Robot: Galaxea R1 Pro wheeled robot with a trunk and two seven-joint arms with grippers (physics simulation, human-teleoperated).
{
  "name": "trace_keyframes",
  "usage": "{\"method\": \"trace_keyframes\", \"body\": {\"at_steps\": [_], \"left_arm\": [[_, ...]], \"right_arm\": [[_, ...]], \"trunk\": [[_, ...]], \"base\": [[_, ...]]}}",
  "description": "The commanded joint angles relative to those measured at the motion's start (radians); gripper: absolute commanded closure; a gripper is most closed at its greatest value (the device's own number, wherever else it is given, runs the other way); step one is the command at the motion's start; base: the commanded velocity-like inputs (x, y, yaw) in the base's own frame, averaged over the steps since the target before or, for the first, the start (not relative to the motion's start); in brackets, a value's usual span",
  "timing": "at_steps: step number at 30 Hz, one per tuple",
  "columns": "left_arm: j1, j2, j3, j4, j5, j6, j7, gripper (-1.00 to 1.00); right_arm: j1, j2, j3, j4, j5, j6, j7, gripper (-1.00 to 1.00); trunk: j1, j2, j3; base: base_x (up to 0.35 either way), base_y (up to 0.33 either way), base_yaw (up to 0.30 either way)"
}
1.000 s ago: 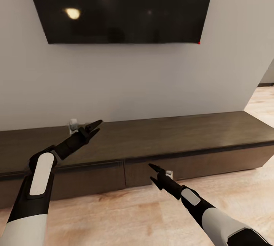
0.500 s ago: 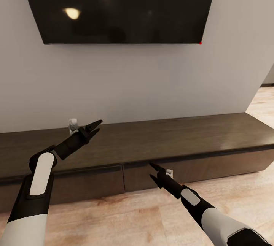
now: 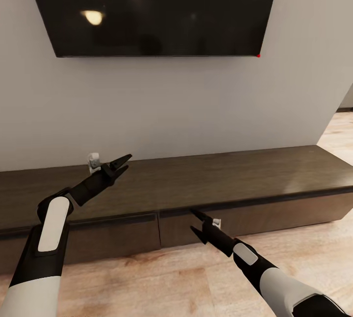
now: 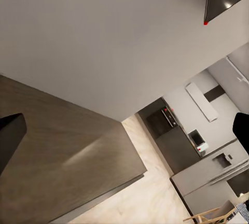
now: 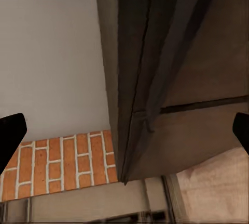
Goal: Place each of the two pumpkins and all three candles from the living room inside a cabinet in the living room (use any cabinet), then make sure every cabinet is closed, and position the cauldron so it is next to a table in the living room.
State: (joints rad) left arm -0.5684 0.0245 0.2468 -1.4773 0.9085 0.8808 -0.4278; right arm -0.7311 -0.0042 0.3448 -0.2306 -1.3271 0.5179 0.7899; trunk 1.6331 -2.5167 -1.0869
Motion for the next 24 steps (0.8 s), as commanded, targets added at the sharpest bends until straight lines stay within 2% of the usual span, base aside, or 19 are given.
{"method": "trace_keyframes", "body": {"at_steps": [1, 13, 22, 24], "left_arm": [[-0.001, 0.000, 0.002, 0.000, 0.000, 0.007, -0.003, -1.00], [-0.001, 0.000, 0.002, 0.000, 0.000, 0.008, -0.003, -1.00], [-0.001, 0.000, 0.002, 0.000, 0.000, 0.008, -0.003, -1.00], [-0.001, 0.000, 0.002, 0.000, 0.000, 0.009, -0.004, -1.00]], "right_arm": [[-0.001, 0.000, 0.003, 0.000, -0.007, 0.012, 0.003, -1.00], [-0.001, -0.001, 0.005, 0.000, -0.007, 0.018, 0.010, -1.00], [-0.001, -0.002, 0.005, -0.001, -0.007, 0.013, 0.047, -1.00], [-0.001, -0.002, 0.004, -0.001, -0.007, 0.012, 0.049, -1.00]], "trunk": [[0.000, -0.001, -0.005], [0.006, -0.003, -0.051], [0.010, -0.005, -0.086], [0.010, -0.005, -0.086]], "base": [[0.000, 0.000, 0.000], [0.000, 0.000, 0.000], [0.000, 0.000, 0.000], [0.000, 0.000, 0.000]]}}
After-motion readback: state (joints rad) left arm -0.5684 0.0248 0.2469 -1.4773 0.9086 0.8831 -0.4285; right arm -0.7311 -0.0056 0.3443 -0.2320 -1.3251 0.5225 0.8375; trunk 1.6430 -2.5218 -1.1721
